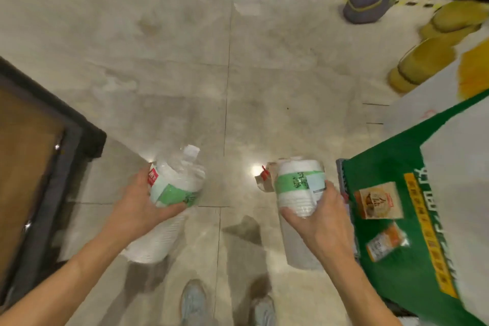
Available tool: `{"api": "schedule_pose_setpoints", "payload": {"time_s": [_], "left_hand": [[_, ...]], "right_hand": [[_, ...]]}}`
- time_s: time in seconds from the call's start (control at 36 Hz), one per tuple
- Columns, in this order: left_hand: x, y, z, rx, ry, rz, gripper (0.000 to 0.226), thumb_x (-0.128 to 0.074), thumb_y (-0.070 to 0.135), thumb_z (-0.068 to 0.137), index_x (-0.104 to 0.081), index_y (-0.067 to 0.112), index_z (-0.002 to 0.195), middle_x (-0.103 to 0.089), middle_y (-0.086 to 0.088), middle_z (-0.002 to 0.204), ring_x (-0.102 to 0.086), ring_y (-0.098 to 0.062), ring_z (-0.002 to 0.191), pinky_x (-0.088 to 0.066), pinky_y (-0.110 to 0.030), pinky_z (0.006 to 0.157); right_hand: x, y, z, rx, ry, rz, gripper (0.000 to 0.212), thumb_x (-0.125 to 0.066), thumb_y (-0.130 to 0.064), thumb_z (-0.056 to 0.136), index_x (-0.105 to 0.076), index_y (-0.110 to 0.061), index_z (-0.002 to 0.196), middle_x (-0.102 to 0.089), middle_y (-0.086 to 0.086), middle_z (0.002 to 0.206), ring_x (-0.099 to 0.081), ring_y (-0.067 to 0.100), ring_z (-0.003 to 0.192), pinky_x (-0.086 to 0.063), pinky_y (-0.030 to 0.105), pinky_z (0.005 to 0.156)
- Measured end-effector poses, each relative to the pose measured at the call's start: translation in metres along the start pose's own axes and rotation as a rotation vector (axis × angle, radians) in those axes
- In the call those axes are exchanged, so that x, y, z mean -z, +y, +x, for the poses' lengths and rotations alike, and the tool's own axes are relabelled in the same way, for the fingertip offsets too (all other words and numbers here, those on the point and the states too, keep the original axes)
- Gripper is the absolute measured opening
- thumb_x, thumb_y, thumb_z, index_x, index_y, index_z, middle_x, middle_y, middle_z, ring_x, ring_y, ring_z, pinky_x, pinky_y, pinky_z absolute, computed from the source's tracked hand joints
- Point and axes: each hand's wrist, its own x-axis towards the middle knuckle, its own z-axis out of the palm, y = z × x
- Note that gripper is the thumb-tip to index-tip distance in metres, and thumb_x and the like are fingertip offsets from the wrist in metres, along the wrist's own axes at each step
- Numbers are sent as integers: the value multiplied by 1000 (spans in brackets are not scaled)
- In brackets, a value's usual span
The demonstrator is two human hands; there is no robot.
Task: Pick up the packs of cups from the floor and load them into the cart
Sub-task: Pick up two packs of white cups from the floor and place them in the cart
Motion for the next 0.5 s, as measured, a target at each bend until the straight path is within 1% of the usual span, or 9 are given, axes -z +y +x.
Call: {"api": "schedule_pose_setpoints", "payload": {"time_s": [0.03,0.08,0.17,0.25,0.33,0.36,0.42,0.44,0.5], "left_hand": [[29,13,-22,24,18,-62,89,-95,47,54,-46,33,127,-61,18,103,-63,-14,97,-50,-34,78],[87,36,-65,74,65,-175,89,-95,50,53,-45,39,126,-63,18,110,-63,-10,101,-52,-41,88],[168,68,-134,120,176,-340,95,-95,41,55,-40,37,132,-59,18,116,-60,-6,104,-50,-38,92],[237,93,-201,160,287,-439,100,-94,47,50,-39,34,131,-59,17,116,-60,-5,103,-50,-34,87],[289,101,-267,209,416,-521,103,-96,47,50,-43,25,136,-61,9,116,-62,-6,97,-51,-32,81],[302,102,-290,217,469,-542,106,-97,50,47,-44,23,136,-62,7,115,-62,-7,96,-51,-34,82],[321,98,-333,243,583,-600,114,-95,62,36,-47,23,132,-65,6,115,-64,-10,97,-53,-35,83],[327,97,-356,253,633,-630,109,-95,60,38,-48,22,129,-65,8,112,-65,-10,95,-53,-32,79],[332,94,-405,280,717,-681,88,-95,41,57,-46,24,127,-62,14,106,-61,-2,89,-48,-21,68]], "right_hand": [[28,-23,-15,38,-5,9,110,-80,-72,61,-35,-16,144,-58,7,126,-60,28,109,-57,50,82],[82,-68,-44,114,-18,34,110,-76,-76,60,-34,-19,144,-58,5,126,-61,27,107,-58,49,82],[154,-131,-88,217,-35,68,108,-74,-77,60,-35,-22,144,-56,1,126,-61,24,108,-57,47,80],[211,-189,-129,357,-55,89,106,-76,-73,63,-35,-21,146,-55,1,130,-59,24,111,-55,44,85],[251,-236,-170,489,-79,101,107,-74,-73,61,-35,-21,147,-55,1,134,-57,25,118,-53,43,89],[260,-248,-182,537,-81,105,108,-74,-74,60,-37,-21,146,-55,1,133,-57,26,118,-53,44,88],[274,-270,-209,636,-101,118,108,-72,-76,58,-38,-21,144,-55,1,132,-57,26,117,-54,46,88],[279,-280,-223,696,-117,135,108,-72,-77,57,-39,-21,143,-55,1,130,-57,25,116,-54,47,88],[286,-300,-253,828,-161,159,105,-73,-74,58,-40,-20,141,-55,3,128,-57,26,114,-54,48,88]]}}
